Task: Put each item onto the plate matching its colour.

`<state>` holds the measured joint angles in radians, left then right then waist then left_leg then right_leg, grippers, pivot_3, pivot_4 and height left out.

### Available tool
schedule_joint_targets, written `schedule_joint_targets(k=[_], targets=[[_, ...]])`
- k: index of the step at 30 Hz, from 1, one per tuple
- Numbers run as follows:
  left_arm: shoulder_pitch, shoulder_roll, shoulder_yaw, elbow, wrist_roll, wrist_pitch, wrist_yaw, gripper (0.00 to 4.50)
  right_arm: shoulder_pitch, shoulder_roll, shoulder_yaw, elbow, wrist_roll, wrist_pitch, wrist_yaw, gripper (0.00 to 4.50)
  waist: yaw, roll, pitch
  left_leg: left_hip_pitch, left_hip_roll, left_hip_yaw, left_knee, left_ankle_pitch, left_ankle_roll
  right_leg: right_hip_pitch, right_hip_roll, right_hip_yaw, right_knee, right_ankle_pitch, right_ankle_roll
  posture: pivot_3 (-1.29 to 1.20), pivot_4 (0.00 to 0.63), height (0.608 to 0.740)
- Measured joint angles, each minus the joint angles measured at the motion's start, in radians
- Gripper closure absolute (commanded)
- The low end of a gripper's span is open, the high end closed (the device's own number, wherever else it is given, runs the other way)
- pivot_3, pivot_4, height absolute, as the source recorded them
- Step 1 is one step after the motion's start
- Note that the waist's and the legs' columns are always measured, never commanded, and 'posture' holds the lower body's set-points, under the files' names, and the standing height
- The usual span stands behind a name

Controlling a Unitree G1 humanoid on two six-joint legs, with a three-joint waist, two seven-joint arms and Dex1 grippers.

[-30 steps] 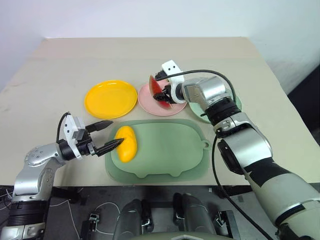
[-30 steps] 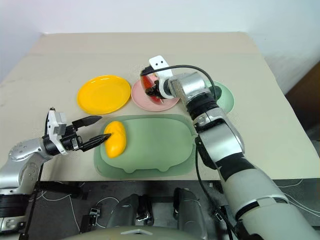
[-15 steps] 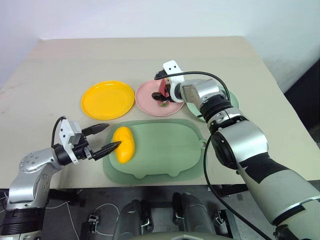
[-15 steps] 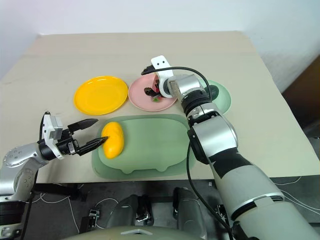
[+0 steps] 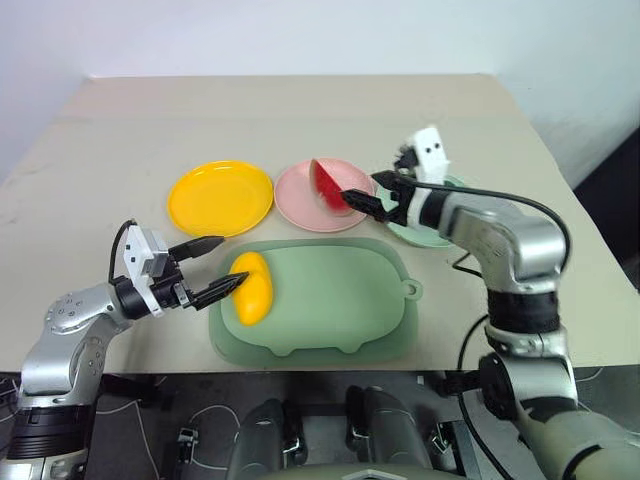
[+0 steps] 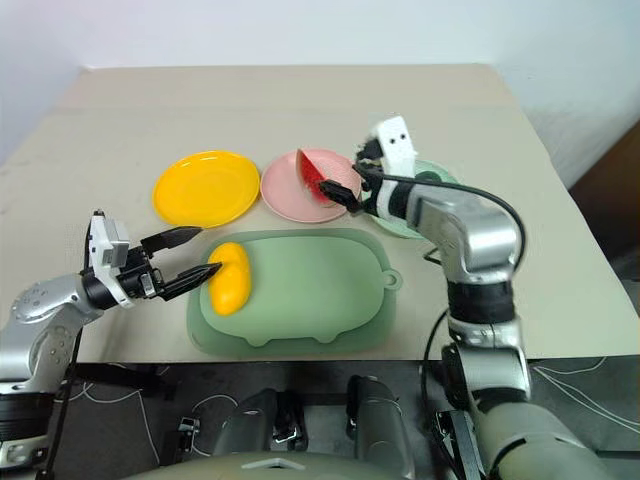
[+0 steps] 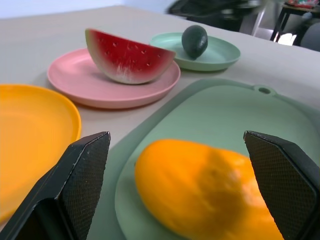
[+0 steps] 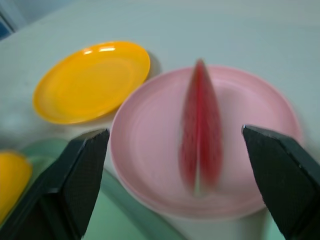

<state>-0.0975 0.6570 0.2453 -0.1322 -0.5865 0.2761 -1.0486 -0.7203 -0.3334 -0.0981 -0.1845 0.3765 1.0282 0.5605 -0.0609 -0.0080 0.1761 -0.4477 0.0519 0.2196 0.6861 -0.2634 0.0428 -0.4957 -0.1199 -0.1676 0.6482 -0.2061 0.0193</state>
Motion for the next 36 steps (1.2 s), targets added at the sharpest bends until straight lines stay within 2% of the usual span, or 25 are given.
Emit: schedule_joint_targets(k=[4, 12, 19, 26, 28, 36], targets=[[0.003, 0.002, 0.0, -0.026, -0.009, 0.018, 0.01, 0.0, 0.158, -0.036, -0.03, -0.191, 0.073, -0.072, 0.054, 0.01, 0.01, 0.0, 0.0, 0.003, 0.0, -0.001, -0.002, 0.0, 0.0, 0.003, 0.001, 0.0, -0.001, -0.001, -0.001, 0.0, 0.15, 0.696], [0.118, -0.021, 0.019, -0.189, -0.076, 0.131, 0.136, 0.0, 0.294, -0.093, -0.008, -0.256, 0.115, -0.166, 0.105, 0.01, 0.019, 0.0, 0.0, 0.004, 0.0, -0.001, -0.002, 0.0, 0.0, 0.004, 0.0, 0.0, -0.002, -0.001, -0.001, 0.0, 0.15, 0.696], [0.165, -0.046, 0.046, -0.31, -0.127, 0.266, 0.331, 0.0, 0.278, -0.095, 0.056, -0.238, 0.117, -0.21, 0.101, 0.01, 0.021, -0.001, 0.0, 0.004, -0.001, -0.002, -0.001, 0.0, 0.0, 0.005, 0.0, 0.0, -0.003, -0.001, -0.001, 0.0, 0.15, 0.696], [0.117, -0.143, -0.014, -0.403, -0.128, 0.42, 0.596, 0.0, 0.267, -0.094, 0.086, -0.218, 0.114, -0.257, 0.085, 0.01, 0.03, -0.001, 0.0, 0.004, -0.001, -0.002, 0.0, 0.0, 0.0, 0.007, 0.0, 0.0, -0.003, -0.001, -0.001, 0.0, 0.15, 0.696], [0.099, -0.165, -0.018, -0.412, -0.163, 0.45, 0.627, 0.0, 0.267, -0.093, 0.09, -0.217, 0.111, -0.266, 0.079, 0.01, 0.036, -0.001, 0.0, 0.005, -0.001, -0.002, 0.0, 0.0, 0.0, 0.007, 0.001, 0.0, -0.002, -0.001, -0.001, 0.0, 0.15, 0.696], [0.089, -0.147, 0.021, -0.359, -0.214, 0.55, 0.669, 0.0, 0.27, -0.119, 0.09, -0.217, 0.107, -0.275, 0.074, 0.01, 0.049, -0.001, 0.0, 0.006, 0.0, -0.003, 0.001, 0.0, -0.001, 0.009, 0.001, 0.0, -0.002, -0.001, -0.001, 0.0, 0.15, 0.696]])
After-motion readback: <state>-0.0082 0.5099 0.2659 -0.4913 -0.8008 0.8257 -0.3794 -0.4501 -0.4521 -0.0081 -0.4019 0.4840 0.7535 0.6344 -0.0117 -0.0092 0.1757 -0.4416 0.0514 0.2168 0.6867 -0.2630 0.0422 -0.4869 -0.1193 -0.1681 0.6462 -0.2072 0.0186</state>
